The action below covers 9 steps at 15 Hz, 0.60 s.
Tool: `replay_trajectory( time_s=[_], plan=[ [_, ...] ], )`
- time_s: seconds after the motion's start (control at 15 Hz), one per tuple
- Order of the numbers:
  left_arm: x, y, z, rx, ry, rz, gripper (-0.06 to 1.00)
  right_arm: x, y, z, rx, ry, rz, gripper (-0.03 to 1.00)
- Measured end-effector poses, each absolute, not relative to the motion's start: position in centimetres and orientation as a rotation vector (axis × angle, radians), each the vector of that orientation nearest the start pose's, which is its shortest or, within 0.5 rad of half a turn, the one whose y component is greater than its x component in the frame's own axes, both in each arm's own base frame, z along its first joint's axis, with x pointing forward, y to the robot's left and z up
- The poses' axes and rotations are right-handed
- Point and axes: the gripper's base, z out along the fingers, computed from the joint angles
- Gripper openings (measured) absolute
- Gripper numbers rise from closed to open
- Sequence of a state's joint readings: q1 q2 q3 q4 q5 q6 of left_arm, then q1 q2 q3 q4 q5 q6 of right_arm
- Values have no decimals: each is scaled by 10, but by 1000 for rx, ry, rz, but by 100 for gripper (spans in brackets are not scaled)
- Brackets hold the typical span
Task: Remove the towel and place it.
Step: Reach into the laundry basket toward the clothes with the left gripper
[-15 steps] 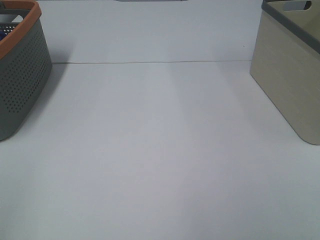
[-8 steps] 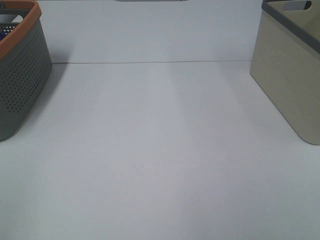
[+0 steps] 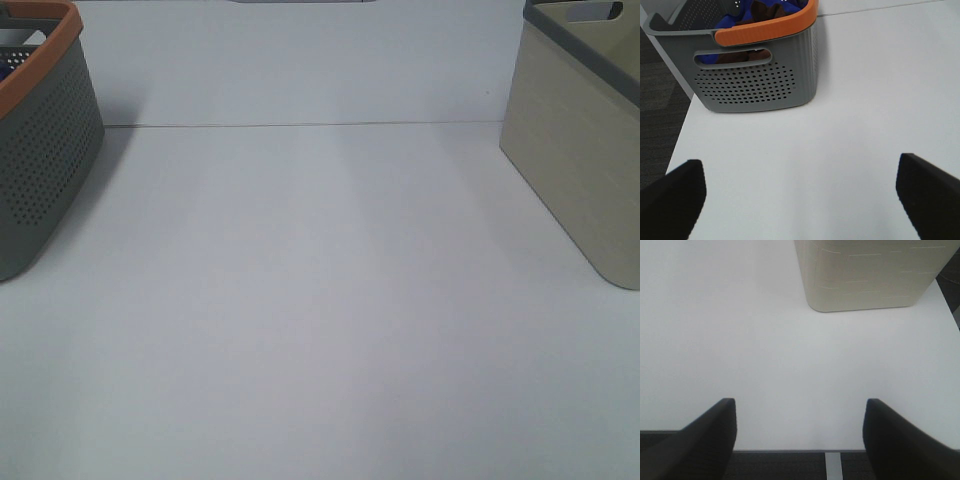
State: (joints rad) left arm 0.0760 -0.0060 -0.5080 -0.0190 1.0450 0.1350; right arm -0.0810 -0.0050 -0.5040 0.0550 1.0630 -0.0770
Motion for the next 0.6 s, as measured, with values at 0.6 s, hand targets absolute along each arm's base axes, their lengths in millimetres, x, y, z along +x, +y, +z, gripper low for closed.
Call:
replay_trajectory(
  time_s=[0.6],
  plan=[
    [-6, -2, 281, 60, 2015, 112, 99, -6, 5, 278, 1, 2037, -33, 62]
  ],
)
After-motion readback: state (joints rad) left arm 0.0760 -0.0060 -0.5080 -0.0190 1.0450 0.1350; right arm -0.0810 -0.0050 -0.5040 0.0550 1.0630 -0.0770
